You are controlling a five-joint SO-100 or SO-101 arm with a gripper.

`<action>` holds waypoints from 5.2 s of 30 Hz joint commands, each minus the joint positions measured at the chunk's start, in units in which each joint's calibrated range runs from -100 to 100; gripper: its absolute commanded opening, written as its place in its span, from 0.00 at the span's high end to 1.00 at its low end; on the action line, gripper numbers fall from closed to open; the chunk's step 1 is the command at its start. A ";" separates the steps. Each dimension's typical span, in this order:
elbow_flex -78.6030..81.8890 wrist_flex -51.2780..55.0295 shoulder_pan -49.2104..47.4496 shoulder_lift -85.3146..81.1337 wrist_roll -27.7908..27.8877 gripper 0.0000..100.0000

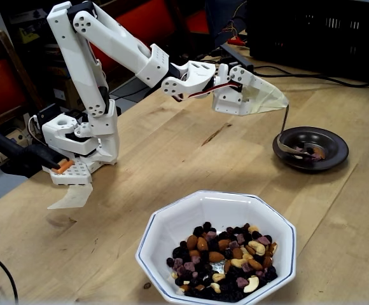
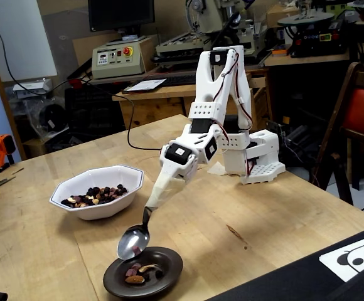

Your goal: Use spoon to transfer food from the white bowl to brown plate

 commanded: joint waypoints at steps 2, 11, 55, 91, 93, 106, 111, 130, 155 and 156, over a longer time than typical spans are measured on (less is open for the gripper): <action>-4.01 -0.86 -0.60 -1.32 3.47 0.97; -4.01 -0.30 -0.60 -1.40 7.28 0.97; 5.28 -0.07 1.18 -23.91 -5.47 0.97; 16.17 20.41 19.84 -53.69 -13.63 0.97; 17.23 20.41 19.84 -55.66 -14.02 0.97; 27.76 20.33 19.84 -67.98 -14.36 0.97; 30.68 20.88 19.77 -73.80 -14.41 0.97; 31.83 21.04 19.10 -78.25 -14.46 0.97; 31.83 20.96 19.18 -78.17 -14.46 0.97; 31.83 20.96 19.18 -78.17 -14.46 0.97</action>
